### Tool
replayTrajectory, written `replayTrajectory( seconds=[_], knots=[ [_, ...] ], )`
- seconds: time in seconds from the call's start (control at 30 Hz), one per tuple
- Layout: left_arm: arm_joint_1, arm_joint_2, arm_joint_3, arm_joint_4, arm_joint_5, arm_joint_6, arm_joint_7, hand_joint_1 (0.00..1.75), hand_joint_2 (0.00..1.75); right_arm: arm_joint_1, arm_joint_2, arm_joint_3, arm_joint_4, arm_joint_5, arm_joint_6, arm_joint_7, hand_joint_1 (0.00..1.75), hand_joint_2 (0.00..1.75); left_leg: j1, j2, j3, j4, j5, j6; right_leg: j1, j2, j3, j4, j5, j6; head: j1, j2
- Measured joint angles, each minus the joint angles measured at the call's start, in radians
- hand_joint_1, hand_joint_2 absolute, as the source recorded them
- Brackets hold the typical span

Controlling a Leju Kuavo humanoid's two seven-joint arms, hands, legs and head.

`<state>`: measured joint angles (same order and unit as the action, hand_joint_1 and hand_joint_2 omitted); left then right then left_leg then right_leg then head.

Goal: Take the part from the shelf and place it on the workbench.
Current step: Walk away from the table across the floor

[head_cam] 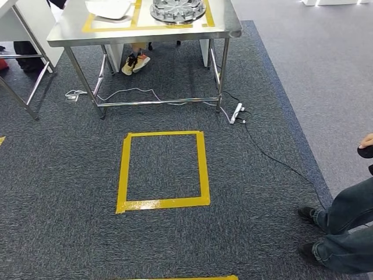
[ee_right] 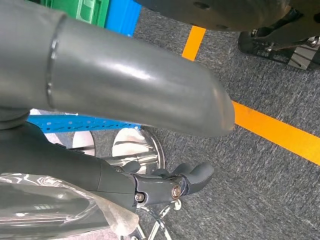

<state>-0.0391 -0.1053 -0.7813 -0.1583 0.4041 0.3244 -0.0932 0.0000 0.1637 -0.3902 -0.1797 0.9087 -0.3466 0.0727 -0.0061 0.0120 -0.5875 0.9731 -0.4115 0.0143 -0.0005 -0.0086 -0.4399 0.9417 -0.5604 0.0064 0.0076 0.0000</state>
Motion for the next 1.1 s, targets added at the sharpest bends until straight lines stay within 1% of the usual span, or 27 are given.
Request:
replayTrajectory(
  seconds=[0.3, 0.37, 0.4, 0.43, 0.47, 0.5, 0.53, 0.57, 0.6, 0.63, 0.67, 0.7, 0.73, 0.77, 0.8, 0.83, 0.87, 0.9, 0.93, 0.97, 1.0, 1.03, 1.07, 1.1],
  knots=[
    [0.000, 0.000, 0.000, 0.000, 0.003, -0.010, -0.015, 0.00, 0.00, 0.000, 0.000, -0.016, 0.000, -0.011, 0.001, -0.013, 0.00, 0.00, -0.001, 0.000, -0.003, 0.004, 0.000, 0.000, -0.001, 0.000, -0.001, 0.000, 0.002, 0.003, 0.000, 0.000],
    [0.000, 0.001, 0.000, 0.000, 0.003, -0.013, -0.015, 0.00, 0.00, 0.000, 0.001, -0.020, 0.000, -0.010, 0.001, -0.012, 0.00, 0.00, -0.003, -0.001, -0.005, 0.007, -0.004, 0.008, -0.005, -0.002, 0.000, -0.004, 0.004, 0.010, -0.001, 0.000],
    [0.000, 0.002, -0.001, 0.000, 0.003, -0.014, -0.014, 0.00, 0.00, -0.001, 0.001, -0.021, 0.000, -0.009, 0.001, -0.012, 0.00, 0.00, -0.005, -0.002, -0.004, 0.004, -0.005, 0.014, -0.005, -0.003, 0.001, -0.008, 0.005, 0.015, -0.002, 0.000],
    [0.000, 0.001, -0.001, 0.000, 0.003, -0.014, -0.014, 0.00, 0.00, -0.001, 0.001, -0.022, 0.000, -0.008, 0.001, -0.011, 0.00, 0.00, -0.002, -0.002, 0.000, -0.006, -0.001, 0.020, -0.005, -0.003, 0.003, -0.009, 0.004, 0.019, -0.003, 0.000],
    [0.000, 0.000, -0.001, 0.000, 0.003, -0.015, -0.013, 0.00, 0.00, -0.002, 0.001, -0.023, 0.000, -0.008, 0.001, -0.011, 0.00, 0.00, 0.002, -0.002, 0.007, -0.022, 0.006, 0.023, -0.004, -0.002, 0.001, -0.001, -0.005, 0.021, -0.002, 0.000],
    [0.000, 0.000, -0.001, 0.000, 0.003, -0.015, -0.013, 0.00, 0.00, -0.003, 0.001, -0.025, 0.000, -0.007, 0.002, -0.011, 0.00, 0.00, 0.007, -0.002, 0.012, -0.037, 0.014, 0.026, -0.003, 0.001, -0.012, 0.028, -0.027, 0.024, 0.000, 0.000],
    [0.000, -0.001, -0.002, 0.000, 0.003, -0.015, -0.012, 0.00, 0.00, -0.003, 0.001, -0.027, 0.000, -0.007, 0.002, -0.011, 0.00, 0.00, 0.012, -0.002, 0.015, -0.047, 0.021, 0.026, -0.005, 0.004, -0.036, 0.077, -0.058, 0.028, 0.003, 0.000],
    [-0.001, -0.001, -0.002, 0.000, 0.003, -0.015, -0.012, 0.00, 0.00, -0.003, 0.001, -0.029, 0.000, -0.007, 0.002, -0.011, 0.00, 0.00, 0.014, -0.001, 0.014, -0.051, 0.023, 0.027, -0.008, 0.006, -0.071, 0.142, -0.094, 0.034, 0.006, 0.000],
    [-0.001, -0.001, -0.002, 0.000, 0.003, -0.015, -0.012, 0.00, 0.00, -0.003, 0.001, -0.031, 0.000, -0.007, 0.002, -0.011, 0.00, 0.00, 0.016, -0.001, 0.011, -0.049, 0.024, 0.026, -0.013, 0.007, -0.107, 0.209, -0.123, 0.041, 0.008, 0.000],
    [0.000, -0.002, -0.003, 0.000, 0.003, -0.016, -0.012, 0.00, 0.00, -0.002, 0.001, -0.031, 0.000, -0.007, 0.002, -0.010, 0.00, 0.00, 0.018, -0.001, 0.008, -0.047, 0.023, 0.023, -0.018, 0.007, -0.132, 0.253, -0.133, 0.047, 0.008, 0.000],
    [0.000, -0.002, -0.004, 0.000, 0.003, -0.016, -0.012, 0.00, 0.00, -0.001, 0.001, -0.032, 0.000, -0.006, 0.002, -0.010, 0.00, 0.00, 0.021, -0.002, 0.006, -0.043, 0.022, 0.018, -0.023, 0.006, -0.142, 0.265, -0.124, 0.054, 0.008, 0.000],
    [0.000, -0.002, -0.006, 0.000, 0.003, -0.016, -0.012, 0.00, 0.00, 0.000, 0.000, -0.032, 0.000, -0.006, 0.002, -0.009, 0.00, 0.00, 0.026, -0.002, 0.002, -0.036, 0.019, 0.012, -0.029, 0.006, -0.131, 0.234, -0.095, 0.061, 0.008, 0.000],
    [0.000, -0.002, -0.008, 0.000, 0.003, -0.016, -0.012, 0.00, 0.00, 0.000, 0.000, -0.033, 0.000, -0.006, 0.002, -0.008, 0.00, 0.00, 0.031, -0.002, -0.002, -0.026, 0.015, 0.003, -0.035, 0.005, -0.103, 0.171, -0.055, 0.070, 0.009, 0.000],
    [0.000, -0.001, -0.011, 0.000, 0.003, -0.016, -0.012, 0.00, 0.00, -0.001, 0.000, -0.034, 0.000, -0.005, 0.003, -0.008, 0.00, 0.00, 0.035, -0.003, -0.006, -0.013, 0.010, -0.008, -0.038, 0.006, -0.078, 0.112, -0.024, 0.077, 0.010, 0.000],
    [0.000, 0.000, -0.013, 0.000, 0.003, -0.016, -0.012, 0.00, 0.00, -0.002, 0.002, -0.035, 0.000, -0.005, 0.003, -0.008, 0.00, 0.00, 0.037, -0.004, -0.011, 0.003, 0.003, -0.019, -0.041, 0.006, -0.059, 0.066, -0.002, 0.076, 0.013, 0.000],
    [-0.001, 0.001, -0.015, 0.000, 0.003, -0.016, -0.012, 0.00, 0.00, -0.002, 0.004, -0.036, 0.000, -0.005, 0.004, -0.009, 0.00, 0.00, 0.037, -0.004, -0.015, 0.014, -0.003, -0.029, -0.041, 0.007, -0.051, 0.046, 0.006, 0.069, 0.014, 0.000],
    [-0.002, 0.002, -0.017, 0.000, 0.003, -0.015, -0.012, 0.00, 0.00, -0.002, 0.005, -0.038, 0.000, -0.006, 0.004, -0.009, 0.00, 0.00, 0.036, -0.004, -0.016, 0.020, -0.006, -0.036, -0.038, 0.009, -0.055, 0.050, 0.003, 0.057, 0.012, 0.000],
    [-0.001, 0.002, -0.018, 0.000, 0.003, -0.015, -0.012, 0.00, 0.00, -0.002, 0.005, -0.039, 0.000, -0.006, 0.004, -0.009, 0.00, 0.00, 0.037, -0.004, -0.016, 0.023, -0.007, -0.041, -0.038, 0.009, -0.057, 0.054, 0.004, 0.042, 0.009, 0.000],
    [-0.001, 0.002, -0.019, 0.000, 0.003, -0.014, -0.012, 0.00, 0.00, -0.001, 0.004, -0.041, 0.000, -0.006, 0.004, -0.009, 0.00, 0.00, 0.038, -0.004, -0.015, 0.024, -0.008, -0.045, -0.037, 0.009, -0.059, 0.059, 0.003, 0.032, 0.005, 0.000],
    [0.000, 0.003, -0.019, 0.000, 0.003, -0.014, -0.012, 0.00, 0.00, -0.001, 0.003, -0.043, 0.000, -0.006, 0.004, -0.009, 0.00, 0.00, 0.040, -0.004, -0.018, 0.035, -0.020, -0.048, -0.036, 0.008, -0.060, 0.061, 0.005, 0.024, 0.001, 0.000],
    [0.001, 0.003, -0.019, 0.000, 0.003, -0.014, -0.012, 0.00, 0.00, -0.001, 0.003, -0.045, 0.000, -0.006, 0.004, -0.010, 0.00, 0.00, 0.041, -0.004, -0.028, 0.066, -0.045, -0.050, -0.035, 0.007, -0.061, 0.061, 0.007, 0.018, -0.002, 0.000],
    [0.001, 0.003, -0.020, 0.000, 0.003, -0.014, -0.012, 0.00, 0.00, -0.001, 0.003, -0.046, 0.000, -0.006, 0.004, -0.010, 0.00, 0.00, 0.041, -0.004, -0.047, 0.117, -0.082, -0.050, -0.033, 0.005, -0.060, 0.061, 0.009, 0.013, -0.005, 0.000],
    [0.001, 0.003, -0.020, 0.000, 0.003, -0.014, -0.012, 0.00, 0.00, -0.001, 0.003, -0.047, 0.000, -0.006, 0.004, -0.010, 0.00, 0.00, 0.039, -0.004, -0.072, 0.185, -0.125, -0.049, -0.030, 0.004, -0.059, 0.061, 0.011, 0.010, -0.009, 0.000],
    [0.002, 0.003, -0.020, 0.000, 0.003, -0.014, -0.012, 0.00, 0.00, -0.001, 0.003, -0.047, 0.000, -0.006, 0.004, -0.011, 0.00, 0.00, 0.037, -0.004, -0.099, 0.257, -0.161, -0.047, -0.027, 0.004, -0.059, 0.062, 0.012, 0.008, -0.010, 0.000]
  ],
)
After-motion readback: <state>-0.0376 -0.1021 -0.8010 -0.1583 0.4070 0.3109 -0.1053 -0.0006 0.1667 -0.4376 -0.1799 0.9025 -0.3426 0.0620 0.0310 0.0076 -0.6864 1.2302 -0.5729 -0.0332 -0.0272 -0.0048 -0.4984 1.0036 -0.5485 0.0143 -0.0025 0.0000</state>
